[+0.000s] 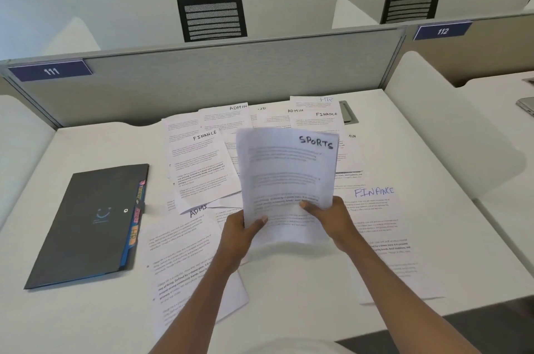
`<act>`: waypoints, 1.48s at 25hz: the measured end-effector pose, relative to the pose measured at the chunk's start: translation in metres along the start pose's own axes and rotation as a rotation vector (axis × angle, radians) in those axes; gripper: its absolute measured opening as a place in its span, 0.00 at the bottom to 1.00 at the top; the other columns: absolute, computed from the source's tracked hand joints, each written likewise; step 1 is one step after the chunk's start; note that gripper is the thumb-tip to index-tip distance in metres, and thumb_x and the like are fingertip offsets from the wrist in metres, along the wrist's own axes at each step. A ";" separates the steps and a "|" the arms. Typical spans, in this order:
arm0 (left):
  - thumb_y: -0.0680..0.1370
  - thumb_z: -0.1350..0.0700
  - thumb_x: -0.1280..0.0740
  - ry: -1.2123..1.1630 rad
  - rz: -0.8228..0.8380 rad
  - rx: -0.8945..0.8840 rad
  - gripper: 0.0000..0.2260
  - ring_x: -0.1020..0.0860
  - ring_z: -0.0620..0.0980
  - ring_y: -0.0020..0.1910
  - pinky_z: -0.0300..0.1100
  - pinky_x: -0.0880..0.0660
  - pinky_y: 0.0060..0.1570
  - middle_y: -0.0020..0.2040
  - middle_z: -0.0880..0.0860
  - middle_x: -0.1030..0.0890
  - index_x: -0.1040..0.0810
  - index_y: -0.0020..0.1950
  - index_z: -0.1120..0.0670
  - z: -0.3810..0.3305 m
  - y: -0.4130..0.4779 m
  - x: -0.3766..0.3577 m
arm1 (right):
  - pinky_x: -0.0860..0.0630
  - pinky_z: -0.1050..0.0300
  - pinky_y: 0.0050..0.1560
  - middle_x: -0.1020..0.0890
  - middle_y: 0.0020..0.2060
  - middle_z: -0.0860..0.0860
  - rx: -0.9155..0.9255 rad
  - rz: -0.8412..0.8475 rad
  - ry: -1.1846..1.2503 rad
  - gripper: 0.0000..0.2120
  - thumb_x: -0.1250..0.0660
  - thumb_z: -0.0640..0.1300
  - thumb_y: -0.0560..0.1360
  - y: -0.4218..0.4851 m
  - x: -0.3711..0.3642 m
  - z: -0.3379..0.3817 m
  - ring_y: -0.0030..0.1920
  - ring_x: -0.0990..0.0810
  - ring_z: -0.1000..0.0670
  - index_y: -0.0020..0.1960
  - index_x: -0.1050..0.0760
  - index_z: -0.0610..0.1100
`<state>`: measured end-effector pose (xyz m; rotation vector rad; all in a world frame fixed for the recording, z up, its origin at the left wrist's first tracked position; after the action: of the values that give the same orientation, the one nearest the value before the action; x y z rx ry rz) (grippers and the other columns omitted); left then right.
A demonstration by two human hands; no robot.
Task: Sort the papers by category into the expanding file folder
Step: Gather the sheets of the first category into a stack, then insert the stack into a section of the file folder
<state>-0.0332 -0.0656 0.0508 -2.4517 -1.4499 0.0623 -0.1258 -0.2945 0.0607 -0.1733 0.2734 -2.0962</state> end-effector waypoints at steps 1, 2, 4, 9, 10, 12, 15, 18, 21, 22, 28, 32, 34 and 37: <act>0.80 0.58 0.25 -0.010 0.018 0.001 0.07 0.12 0.47 0.53 0.45 0.17 0.55 0.53 0.47 0.11 0.13 0.57 0.50 -0.001 0.000 0.004 | 0.17 0.54 0.53 0.12 0.51 0.50 -0.008 -0.025 0.027 0.18 0.21 0.44 0.72 0.003 0.001 0.001 0.52 0.13 0.50 0.60 0.17 0.42; 0.80 0.59 0.26 -0.032 0.026 0.018 0.07 0.12 0.49 0.54 0.45 0.17 0.56 0.53 0.48 0.11 0.13 0.58 0.52 0.000 -0.001 0.010 | 0.17 0.53 0.53 0.12 0.51 0.50 -0.018 -0.041 0.043 0.18 0.21 0.43 0.72 0.005 0.000 0.003 0.52 0.13 0.50 0.60 0.17 0.42; 0.81 0.62 0.28 -0.098 0.026 0.077 0.08 0.12 0.54 0.54 0.48 0.16 0.55 0.54 0.52 0.11 0.13 0.58 0.56 0.005 -0.003 0.022 | 0.17 0.51 0.53 0.12 0.51 0.51 -0.016 -0.031 0.027 0.17 0.22 0.43 0.73 0.008 -0.006 0.007 0.52 0.13 0.50 0.61 0.17 0.42; 0.80 0.63 0.28 -0.189 -0.001 0.162 0.09 0.13 0.56 0.56 0.52 0.16 0.57 0.56 0.56 0.11 0.14 0.60 0.60 0.019 -0.007 0.063 | 0.16 0.49 0.56 0.13 0.56 0.52 0.014 0.053 -0.049 0.15 0.29 0.44 0.80 0.014 -0.045 0.011 0.55 0.14 0.50 0.66 0.20 0.45; 0.80 0.63 0.28 -0.196 -0.009 0.172 0.09 0.13 0.56 0.56 0.51 0.16 0.56 0.56 0.56 0.11 0.14 0.60 0.60 0.021 -0.009 0.072 | 0.16 0.49 0.56 0.14 0.57 0.53 0.015 0.053 -0.063 0.14 0.30 0.44 0.80 0.015 -0.055 0.010 0.55 0.14 0.51 0.66 0.20 0.45; 0.80 0.63 0.28 -0.201 -0.029 0.186 0.09 0.13 0.56 0.56 0.49 0.15 0.54 0.56 0.55 0.11 0.14 0.60 0.59 0.029 -0.013 0.092 | 0.17 0.48 0.57 0.14 0.57 0.53 0.005 0.055 -0.080 0.14 0.30 0.44 0.80 0.017 -0.076 0.005 0.55 0.14 0.51 0.65 0.20 0.45; 0.80 0.62 0.27 -0.190 -0.041 0.207 0.09 0.13 0.56 0.56 0.50 0.15 0.53 0.55 0.55 0.11 0.14 0.60 0.59 0.035 -0.018 0.125 | 0.17 0.48 0.58 0.13 0.56 0.52 -0.022 0.076 -0.085 0.12 0.31 0.43 0.81 0.019 -0.111 -0.001 0.55 0.14 0.50 0.64 0.19 0.44; 0.81 0.60 0.27 -0.130 -0.141 0.184 0.06 0.12 0.53 0.51 0.48 0.15 0.49 0.51 0.52 0.10 0.13 0.57 0.55 0.030 -0.020 0.170 | 0.17 0.48 0.57 0.13 0.55 0.50 -0.044 0.059 -0.123 0.11 0.32 0.42 0.81 0.020 -0.145 -0.006 0.53 0.14 0.50 0.62 0.18 0.43; 0.82 0.61 0.31 0.009 -0.495 0.100 0.06 0.13 0.52 0.44 0.47 0.16 0.45 0.45 0.50 0.11 0.15 0.54 0.53 0.023 -0.017 0.229 | 0.17 0.47 0.57 0.14 0.56 0.52 -0.050 0.048 -0.134 0.12 0.31 0.43 0.81 0.017 -0.173 -0.009 0.54 0.14 0.49 0.63 0.19 0.44; 0.81 0.60 0.31 0.104 -0.607 0.076 0.07 0.14 0.51 0.45 0.47 0.17 0.46 0.46 0.49 0.12 0.15 0.55 0.52 0.023 -0.017 0.248 | 0.17 0.46 0.57 0.14 0.56 0.53 -0.057 0.047 -0.136 0.12 0.31 0.44 0.81 0.015 -0.181 -0.010 0.54 0.14 0.49 0.63 0.19 0.44; 0.80 0.49 0.29 0.787 -0.587 0.223 0.29 0.32 0.63 0.76 0.61 0.34 0.73 0.78 0.62 0.30 0.31 0.79 0.56 0.069 0.020 0.322 | 0.16 0.46 0.52 0.12 0.51 0.55 -0.098 0.057 -0.155 0.08 0.32 0.45 0.81 0.001 -0.231 -0.016 0.49 0.13 0.50 0.59 0.18 0.48; 0.77 0.34 0.31 0.996 -0.430 0.431 0.47 0.58 0.66 0.84 0.76 0.54 0.75 0.85 0.63 0.51 0.47 0.85 0.56 0.094 0.034 0.332 | 0.15 0.48 0.50 0.12 0.50 0.54 -0.123 0.082 -0.168 0.08 0.32 0.44 0.81 -0.007 -0.256 -0.019 0.47 0.12 0.51 0.59 0.18 0.47; 0.75 0.31 0.31 0.986 -0.414 0.455 0.48 0.60 0.66 0.84 0.78 0.56 0.73 0.85 0.63 0.53 0.49 0.85 0.54 0.097 0.037 0.336 | 0.15 0.50 0.49 0.12 0.50 0.54 -0.122 0.086 -0.177 0.08 0.33 0.44 0.82 -0.009 -0.264 -0.018 0.47 0.13 0.51 0.59 0.18 0.47; 0.75 0.33 0.29 0.932 -0.402 0.462 0.48 0.60 0.67 0.84 0.80 0.55 0.72 0.85 0.63 0.53 0.49 0.85 0.52 0.098 0.043 0.340 | 0.16 0.54 0.45 0.12 0.49 0.54 -0.128 0.084 -0.177 0.08 0.33 0.43 0.82 -0.012 -0.272 -0.016 0.46 0.12 0.52 0.58 0.17 0.46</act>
<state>0.1525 0.2311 -0.0171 -1.4374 -1.2388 -0.6558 0.0005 -0.0527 0.0444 -0.4144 0.3033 -1.9662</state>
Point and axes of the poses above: each hand's wrist, its own y-axis towards the middle knuckle, its own x-axis out of the back of the hand, z = x × y, the point moved 5 cm from there along y, towards the middle knuckle
